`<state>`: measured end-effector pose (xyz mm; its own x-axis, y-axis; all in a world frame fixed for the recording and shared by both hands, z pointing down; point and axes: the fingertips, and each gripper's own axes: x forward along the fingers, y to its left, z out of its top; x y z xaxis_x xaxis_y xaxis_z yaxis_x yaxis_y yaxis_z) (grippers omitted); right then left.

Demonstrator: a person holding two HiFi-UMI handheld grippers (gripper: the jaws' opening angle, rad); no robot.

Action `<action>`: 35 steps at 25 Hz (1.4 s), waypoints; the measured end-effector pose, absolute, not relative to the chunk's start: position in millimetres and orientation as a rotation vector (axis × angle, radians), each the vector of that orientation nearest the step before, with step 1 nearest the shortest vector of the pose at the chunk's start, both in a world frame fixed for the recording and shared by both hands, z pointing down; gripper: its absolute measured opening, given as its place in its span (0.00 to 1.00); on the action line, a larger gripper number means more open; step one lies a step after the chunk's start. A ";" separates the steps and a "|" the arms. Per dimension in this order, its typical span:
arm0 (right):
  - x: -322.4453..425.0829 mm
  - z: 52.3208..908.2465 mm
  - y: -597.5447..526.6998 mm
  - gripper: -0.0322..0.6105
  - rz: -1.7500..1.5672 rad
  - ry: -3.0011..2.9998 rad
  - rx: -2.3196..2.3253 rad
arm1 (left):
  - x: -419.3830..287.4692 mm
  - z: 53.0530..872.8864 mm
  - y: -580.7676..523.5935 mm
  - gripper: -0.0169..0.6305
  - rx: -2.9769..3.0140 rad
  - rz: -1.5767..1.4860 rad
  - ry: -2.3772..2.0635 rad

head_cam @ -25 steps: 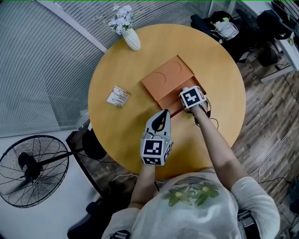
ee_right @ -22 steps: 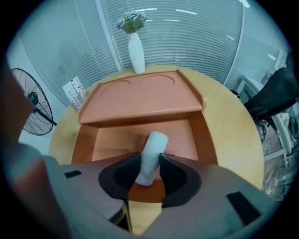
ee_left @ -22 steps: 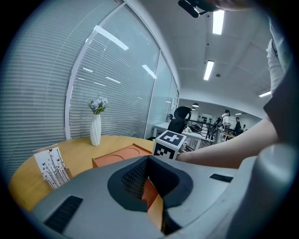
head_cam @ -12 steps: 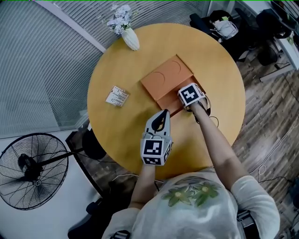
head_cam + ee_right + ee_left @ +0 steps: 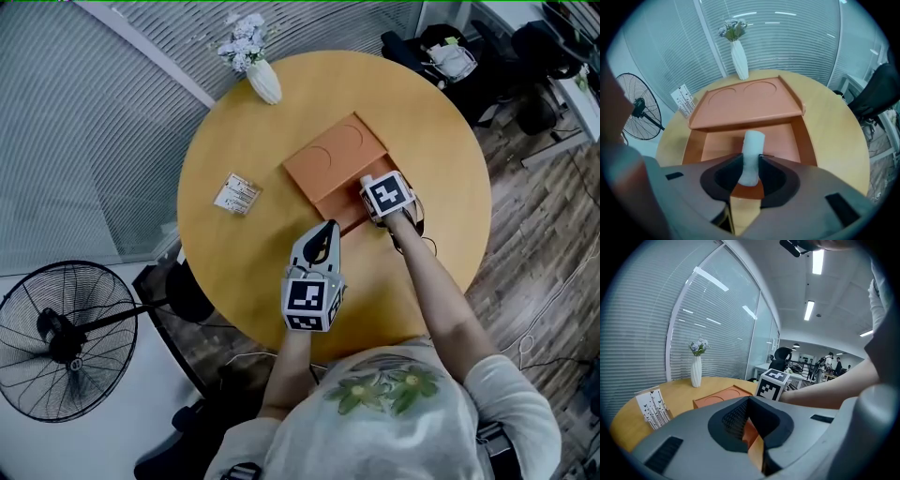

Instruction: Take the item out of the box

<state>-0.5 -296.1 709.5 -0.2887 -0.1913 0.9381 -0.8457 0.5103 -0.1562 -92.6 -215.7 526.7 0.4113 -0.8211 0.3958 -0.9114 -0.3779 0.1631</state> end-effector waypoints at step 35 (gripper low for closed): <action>-17.4 607.2 -244.2 0.22 0.703 -2.130 0.895 | -105.7 485.1 -169.9 0.03 2.306 0.315 -1.632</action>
